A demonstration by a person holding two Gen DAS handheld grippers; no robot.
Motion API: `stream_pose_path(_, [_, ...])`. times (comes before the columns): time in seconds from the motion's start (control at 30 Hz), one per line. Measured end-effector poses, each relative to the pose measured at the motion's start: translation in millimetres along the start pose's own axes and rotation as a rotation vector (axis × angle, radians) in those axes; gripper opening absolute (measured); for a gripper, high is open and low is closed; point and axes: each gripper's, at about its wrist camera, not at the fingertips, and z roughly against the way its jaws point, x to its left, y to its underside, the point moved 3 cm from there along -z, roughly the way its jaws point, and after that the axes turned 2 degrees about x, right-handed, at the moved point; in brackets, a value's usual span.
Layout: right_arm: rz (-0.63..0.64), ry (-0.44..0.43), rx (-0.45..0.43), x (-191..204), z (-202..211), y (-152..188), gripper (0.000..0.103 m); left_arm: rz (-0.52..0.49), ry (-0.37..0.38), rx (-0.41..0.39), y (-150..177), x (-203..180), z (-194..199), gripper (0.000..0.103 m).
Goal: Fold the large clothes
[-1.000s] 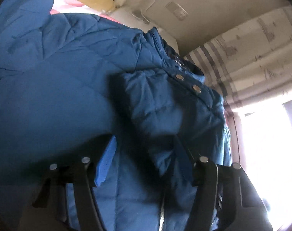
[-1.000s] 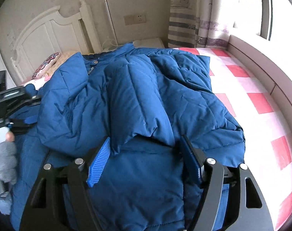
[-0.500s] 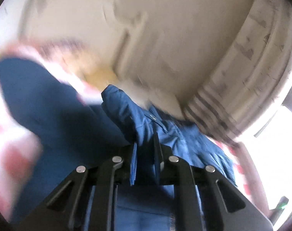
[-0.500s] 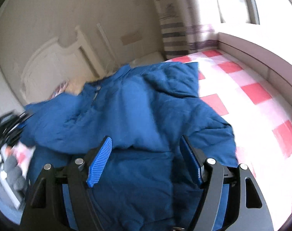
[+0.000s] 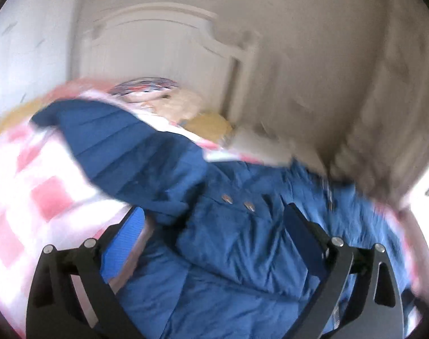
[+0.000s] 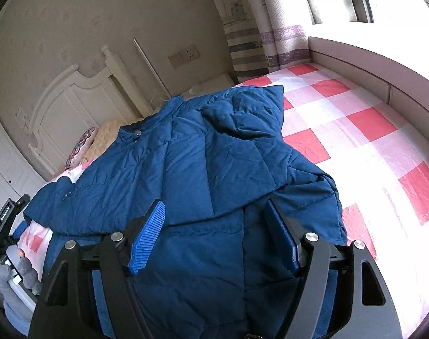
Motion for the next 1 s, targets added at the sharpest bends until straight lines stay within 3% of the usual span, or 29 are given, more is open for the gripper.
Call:
stream_pose_path(0.07, [-0.001,0.0,0.0,0.1,-0.5,-0.2,0.07,-0.171,-0.042,0.028,5.0,-24.1,-20.8,0.096])
stream_pose_path(0.13, [0.0,0.002,0.001,-0.1,-0.7,-0.5,0.071,-0.251,-0.049,0.111,20.6,-36.7,-47.5,0.096])
stream_pose_path(0.17, [0.001,0.002,0.002,-0.1,-1.0,-0.6,0.071,-0.257,-0.03,0.212,28.2,-37.6,-70.7,0.095])
stream_pose_path(0.23, [0.002,0.002,0.006,0.4,-1.6,0.1,0.071,-0.229,-0.026,0.303,32.1,-32.1,-90.5,0.096])
stream_pose_path(0.4, [0.038,0.026,-0.061,10.5,13.1,-6.2,0.072,-0.222,-0.035,0.277,32.4,-30.0,-87.4,0.097])
stream_pose_path(0.53, [0.234,0.064,-0.089,47.4,11.3,-23.1,0.072,-0.232,-0.047,0.263,34.9,-31.0,-81.7,0.098])
stream_pose_path(0.63, [0.376,0.104,0.019,64.0,-22.2,-33.7,0.072,-0.226,-0.03,0.259,34.4,-32.9,-79.1,0.099])
stream_pose_path(0.67, [0.396,0.111,0.142,61.4,-47.4,-33.3,0.071,-0.221,-0.017,0.255,33.4,-31.4,-77.1,0.1])
stream_pose_path(0.73, [0.392,0.169,0.261,51.6,-74.2,-32.7,0.071,-0.211,0.003,0.246,32.7,-30.6,-77.6,0.101])
stream_pose_path(0.8, [0.376,0.181,0.229,53.3,-70.8,-41.1,0.071,-0.197,0.014,0.23,31.8,-28.2,-74.8,0.101])
stream_pose_path(0.9, [0.336,0.177,0.115,59.9,-55.0,-62.1,0.075,-0.193,0.017,0.223,31.5,-28.3,-74.0,0.101])
stream_pose_path(1.0, [0.345,0.196,0.037,62.3,-65.2,-85.6,0.084,-0.206,0.003,0.228,32.2,-29.7,-74.6,0.101])
